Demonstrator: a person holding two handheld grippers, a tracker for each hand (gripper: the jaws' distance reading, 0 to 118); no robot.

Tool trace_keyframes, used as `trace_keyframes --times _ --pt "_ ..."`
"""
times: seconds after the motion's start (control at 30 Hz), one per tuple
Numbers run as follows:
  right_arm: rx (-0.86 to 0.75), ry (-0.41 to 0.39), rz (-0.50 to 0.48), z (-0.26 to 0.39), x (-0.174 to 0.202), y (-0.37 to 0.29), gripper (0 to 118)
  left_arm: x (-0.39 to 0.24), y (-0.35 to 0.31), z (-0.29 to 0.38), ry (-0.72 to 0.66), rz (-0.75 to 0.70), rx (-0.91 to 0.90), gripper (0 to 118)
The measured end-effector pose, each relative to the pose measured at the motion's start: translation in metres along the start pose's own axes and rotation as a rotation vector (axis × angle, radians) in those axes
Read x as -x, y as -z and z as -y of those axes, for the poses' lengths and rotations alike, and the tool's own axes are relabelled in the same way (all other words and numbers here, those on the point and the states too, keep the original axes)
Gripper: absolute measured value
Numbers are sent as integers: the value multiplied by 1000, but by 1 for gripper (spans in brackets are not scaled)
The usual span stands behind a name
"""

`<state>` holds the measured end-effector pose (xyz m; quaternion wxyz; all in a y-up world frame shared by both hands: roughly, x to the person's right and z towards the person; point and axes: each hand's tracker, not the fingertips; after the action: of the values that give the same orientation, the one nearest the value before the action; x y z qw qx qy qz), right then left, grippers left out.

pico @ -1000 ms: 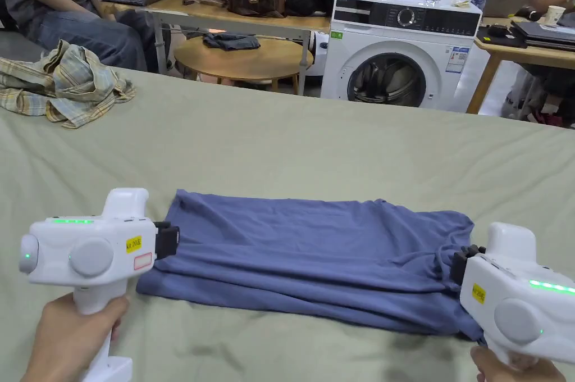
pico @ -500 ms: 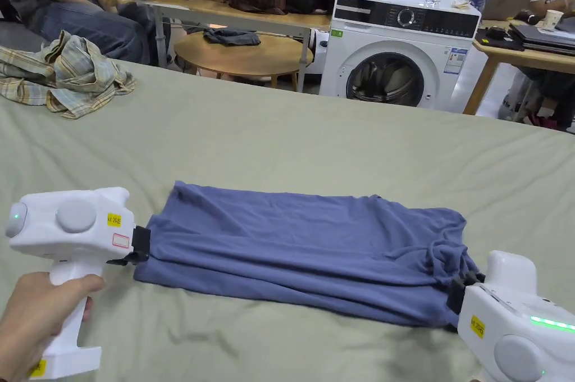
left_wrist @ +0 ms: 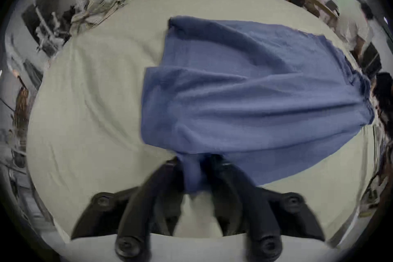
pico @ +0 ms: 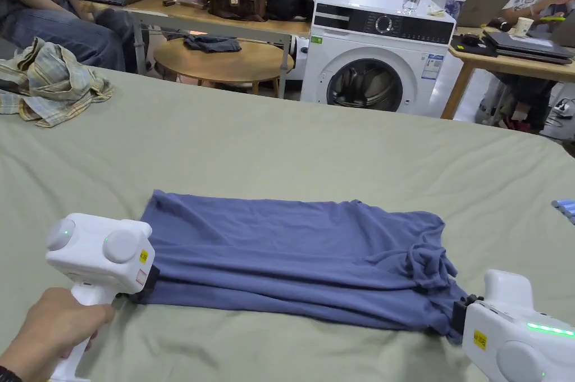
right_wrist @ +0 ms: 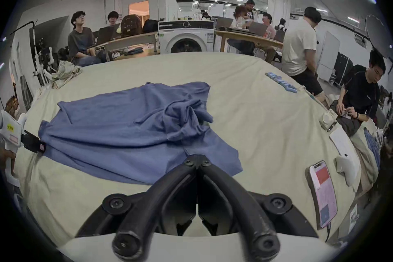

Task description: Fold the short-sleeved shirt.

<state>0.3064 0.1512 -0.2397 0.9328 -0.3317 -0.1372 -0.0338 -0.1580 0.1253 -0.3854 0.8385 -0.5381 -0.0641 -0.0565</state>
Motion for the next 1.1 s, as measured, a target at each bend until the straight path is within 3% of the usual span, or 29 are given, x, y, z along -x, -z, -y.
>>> trace_keyframes --times 0.07,0.17,0.2,0.4,0.47,0.5,0.57,0.87,0.93,1.1 --pt "28 -4 5 -6 -6 7 5 8 2 -1 9 1 -10 0" --pt "115 -7 -32 -14 -21 28 56 22 -12 6 -39 58 -58 0" --pt "128 -8 -38 -16 -23 35 60 25 -17 8 -45 71 -66 0" --pt "352 -77 -84 -7 -23 96 60 34 -38 20 -70 109 -124 0" --pt "288 -82 -78 -5 -22 93 54 34 -36 23 -75 120 -128 0" --pt "279 -96 -86 -9 -21 89 47 35 -34 25 -73 121 -126 0" --pt "271 -97 -124 -11 -16 76 6 34 -33 29 -74 125 -134 0" --pt "218 -146 -110 -15 -23 -13 4 43 -68 50 -73 152 -199 0" --pt "211 -190 -91 -8 -23 -38 4 50 -76 61 -66 141 -205 0" --pt "269 -176 -109 27 -27 -75 4 69 -81 95 -91 187 -160 0"
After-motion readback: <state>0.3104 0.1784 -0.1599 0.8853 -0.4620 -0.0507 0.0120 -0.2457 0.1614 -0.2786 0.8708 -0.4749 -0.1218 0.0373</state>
